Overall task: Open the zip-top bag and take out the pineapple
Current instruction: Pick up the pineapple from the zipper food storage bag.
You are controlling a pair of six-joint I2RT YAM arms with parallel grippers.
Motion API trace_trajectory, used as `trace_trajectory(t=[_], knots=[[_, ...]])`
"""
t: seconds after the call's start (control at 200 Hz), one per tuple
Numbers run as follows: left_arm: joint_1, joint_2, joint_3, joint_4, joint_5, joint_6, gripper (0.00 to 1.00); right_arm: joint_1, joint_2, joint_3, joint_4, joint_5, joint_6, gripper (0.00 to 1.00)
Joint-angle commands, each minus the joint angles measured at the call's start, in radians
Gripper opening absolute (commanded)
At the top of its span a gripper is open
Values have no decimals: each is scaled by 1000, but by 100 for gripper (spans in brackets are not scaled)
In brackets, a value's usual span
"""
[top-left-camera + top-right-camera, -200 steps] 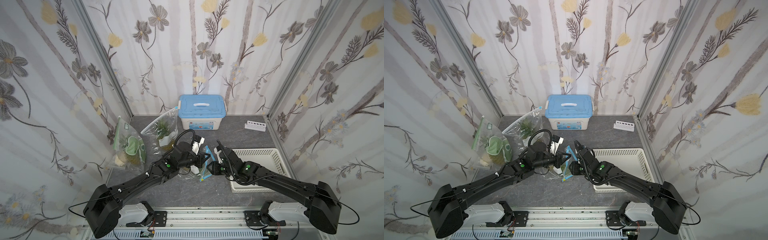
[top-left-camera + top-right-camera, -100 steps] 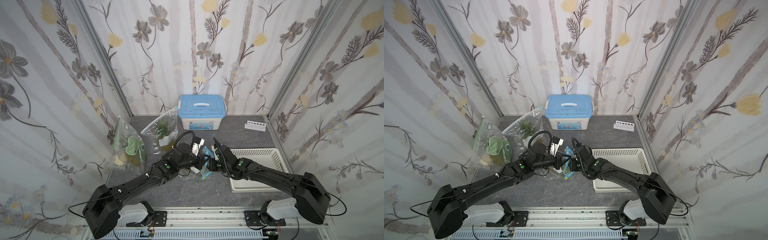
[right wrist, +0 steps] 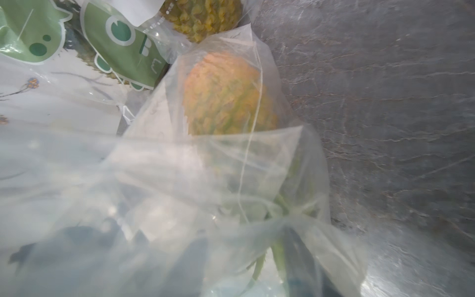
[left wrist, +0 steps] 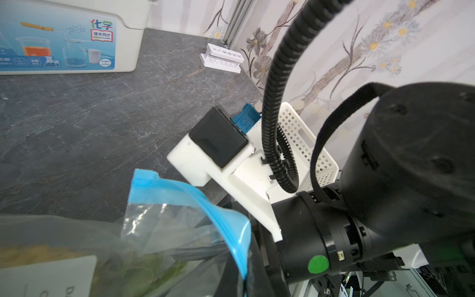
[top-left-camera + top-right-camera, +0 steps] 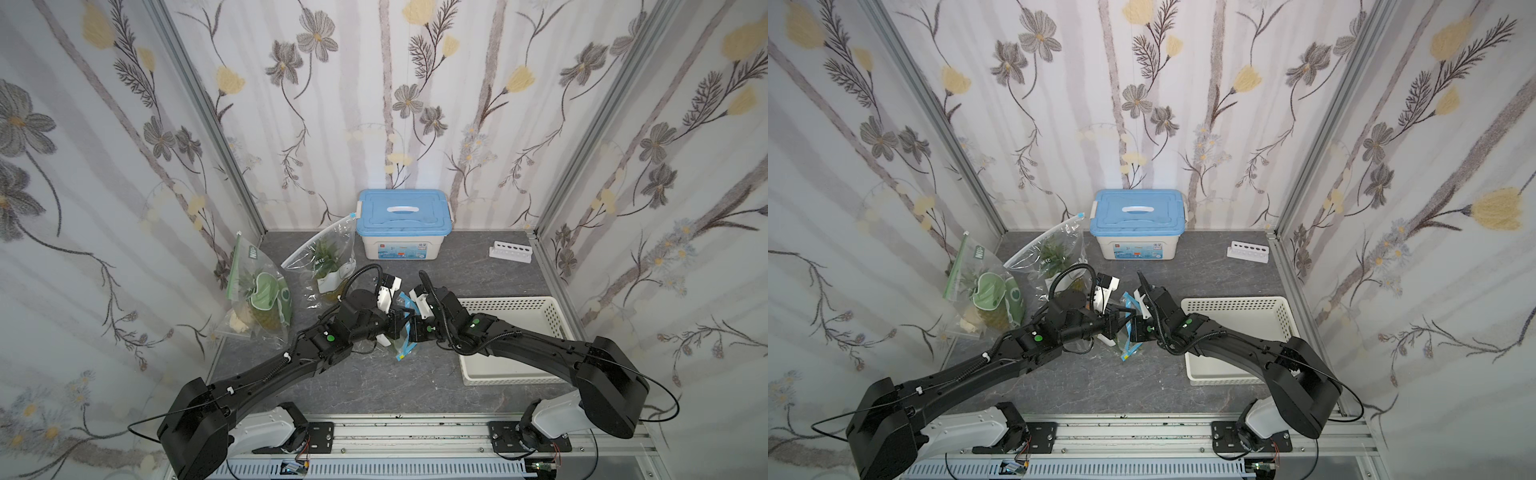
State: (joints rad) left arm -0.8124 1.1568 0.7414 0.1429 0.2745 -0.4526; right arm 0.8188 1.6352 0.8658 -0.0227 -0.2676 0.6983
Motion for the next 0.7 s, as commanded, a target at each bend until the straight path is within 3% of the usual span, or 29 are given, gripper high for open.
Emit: trace_trajectory(t=[0.0, 0.26, 0.694], knots=[[-8, -32, -3, 95, 103, -14, 0, -2, 34, -2, 141, -41, 23, 50], [-10, -110, -60, 121, 19, -2, 0, 0, 39, -37, 75, -33, 41, 56], [-10, -68, -79, 155, 16, -25, 0, 45, 84, -71, 116, -25, 54, 66]])
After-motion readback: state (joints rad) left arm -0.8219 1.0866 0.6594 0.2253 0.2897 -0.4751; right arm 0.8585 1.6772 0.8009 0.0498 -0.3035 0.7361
